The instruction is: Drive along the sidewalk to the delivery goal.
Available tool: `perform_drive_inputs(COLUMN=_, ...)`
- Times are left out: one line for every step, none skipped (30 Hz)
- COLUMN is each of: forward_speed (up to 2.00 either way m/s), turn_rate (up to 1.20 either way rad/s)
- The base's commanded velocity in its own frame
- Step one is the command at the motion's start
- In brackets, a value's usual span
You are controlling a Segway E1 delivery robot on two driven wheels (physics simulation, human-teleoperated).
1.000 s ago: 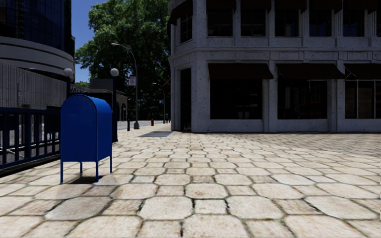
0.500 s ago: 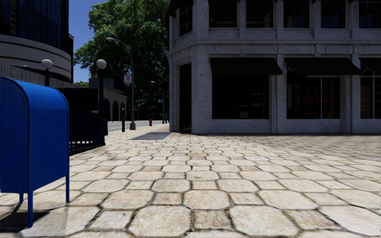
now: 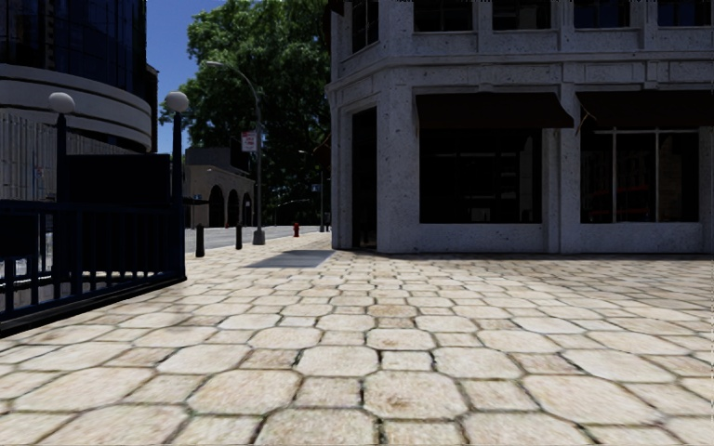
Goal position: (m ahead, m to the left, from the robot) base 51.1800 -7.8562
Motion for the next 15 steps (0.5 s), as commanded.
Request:
perform_drive_inputs(forward_speed=2.00, turn_rate=0.43)
perform_drive_inputs(forward_speed=2.00, turn_rate=0.45)
perform_drive_inputs(forward_speed=2.00, turn_rate=0.45)
perform_drive_inputs(forward_speed=2.00, turn_rate=0.46)
perform_drive_inputs(forward_speed=2.00, turn_rate=0.48)
perform_drive_inputs(forward_speed=2.00, turn_rate=0.48)
perform_drive_inputs(forward_speed=2.00, turn_rate=0.48)
perform_drive_inputs(forward_speed=2.00, turn_rate=0.48)
perform_drive_inputs(forward_speed=2.00, turn_rate=0.47)
perform_drive_inputs(forward_speed=2.00, turn_rate=0.34)
perform_drive_inputs(forward_speed=2.00, turn_rate=0.34)
perform_drive_inputs(forward_speed=2.00, turn_rate=0.00)
perform_drive_inputs(forward_speed=2.00, turn_rate=0.00)
perform_drive_inputs(forward_speed=2.00, turn_rate=0.00)
perform_drive_inputs(forward_speed=2.00, turn_rate=0.00)
